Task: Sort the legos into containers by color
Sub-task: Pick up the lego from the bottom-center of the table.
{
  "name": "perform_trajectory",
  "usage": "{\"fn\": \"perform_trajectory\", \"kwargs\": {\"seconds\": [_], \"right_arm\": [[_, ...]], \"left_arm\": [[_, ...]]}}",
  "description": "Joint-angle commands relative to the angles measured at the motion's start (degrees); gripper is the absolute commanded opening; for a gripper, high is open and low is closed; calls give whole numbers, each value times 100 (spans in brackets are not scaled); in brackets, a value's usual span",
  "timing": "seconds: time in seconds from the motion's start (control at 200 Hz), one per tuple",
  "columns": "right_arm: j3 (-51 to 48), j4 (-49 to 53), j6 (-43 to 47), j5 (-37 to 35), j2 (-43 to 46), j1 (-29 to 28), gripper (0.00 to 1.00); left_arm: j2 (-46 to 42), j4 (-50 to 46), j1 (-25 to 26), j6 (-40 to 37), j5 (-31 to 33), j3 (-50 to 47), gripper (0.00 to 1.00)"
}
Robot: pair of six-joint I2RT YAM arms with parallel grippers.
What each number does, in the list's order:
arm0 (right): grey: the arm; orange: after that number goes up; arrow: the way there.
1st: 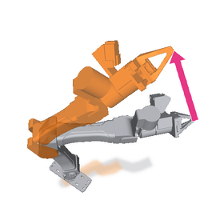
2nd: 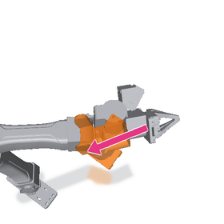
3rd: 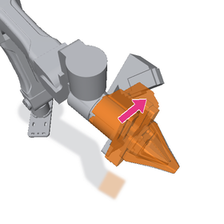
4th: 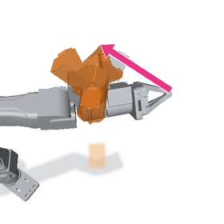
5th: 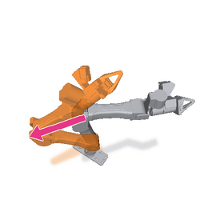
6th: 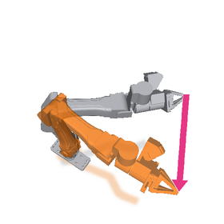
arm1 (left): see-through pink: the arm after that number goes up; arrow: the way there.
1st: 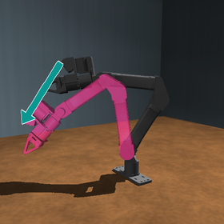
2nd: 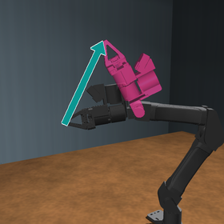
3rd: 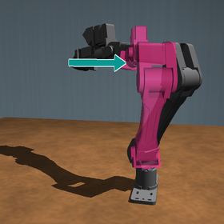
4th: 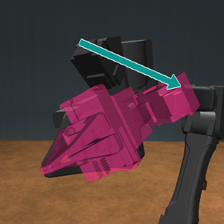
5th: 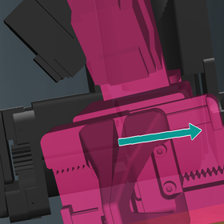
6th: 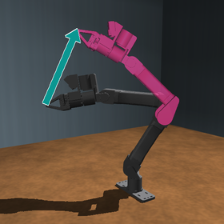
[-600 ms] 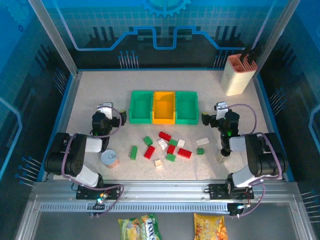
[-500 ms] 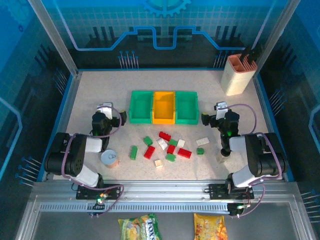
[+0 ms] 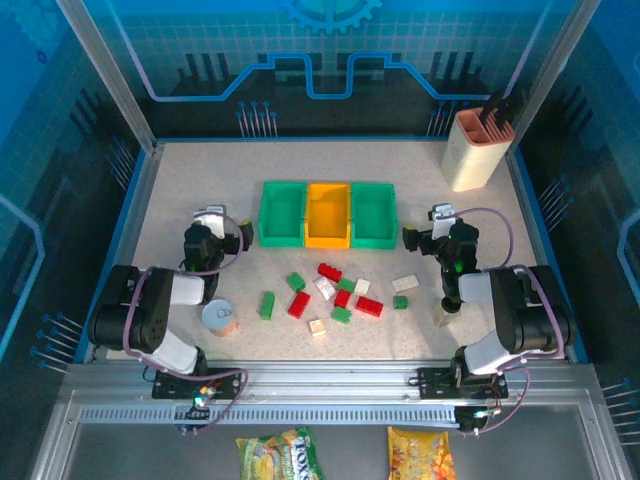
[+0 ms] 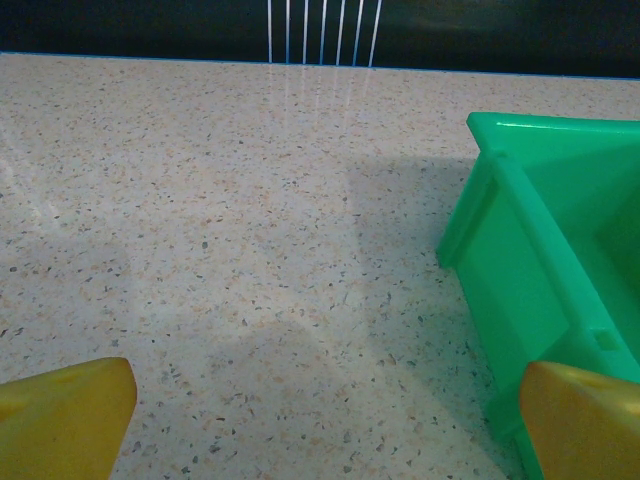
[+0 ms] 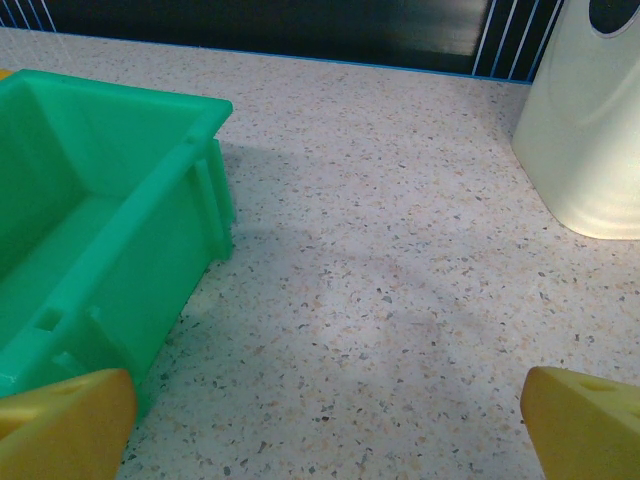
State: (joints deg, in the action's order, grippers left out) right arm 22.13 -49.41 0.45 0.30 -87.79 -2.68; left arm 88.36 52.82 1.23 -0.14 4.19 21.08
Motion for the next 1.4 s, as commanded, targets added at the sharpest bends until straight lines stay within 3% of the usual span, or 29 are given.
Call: {"fn": "perform_trajectory", "kwargs": {"seconds": [0.0, 0.49, 0.65, 0.9, 1.036, 1.196, 1.391], "right_arm": [[110, -69, 38, 48, -45, 5, 100], [111, -69, 40, 42, -41, 7, 100], [234, 361, -33, -423, 252, -57, 100], [627, 1749, -132, -525, 949, -90, 100], [1101, 3154, -483, -738, 1305, -138, 100], [1775, 5059, -976, -554, 1553, -205, 98], [2478, 6897, -1554, -91, 1555, -301, 94]], "left_arm": [[50, 3, -45, -112, -120, 88, 99], [53, -36, -54, -65, -82, 113, 99], [-133, -199, 12, -46, 318, 134, 99], [-1013, -1581, 191, 28, 852, 446, 99], [-1505, -2852, 210, 589, 1058, 784, 99], [-1946, -4822, 219, 1577, 973, 1451, 99], [-1966, -6888, 219, 2230, 141, 2395, 99]]}}
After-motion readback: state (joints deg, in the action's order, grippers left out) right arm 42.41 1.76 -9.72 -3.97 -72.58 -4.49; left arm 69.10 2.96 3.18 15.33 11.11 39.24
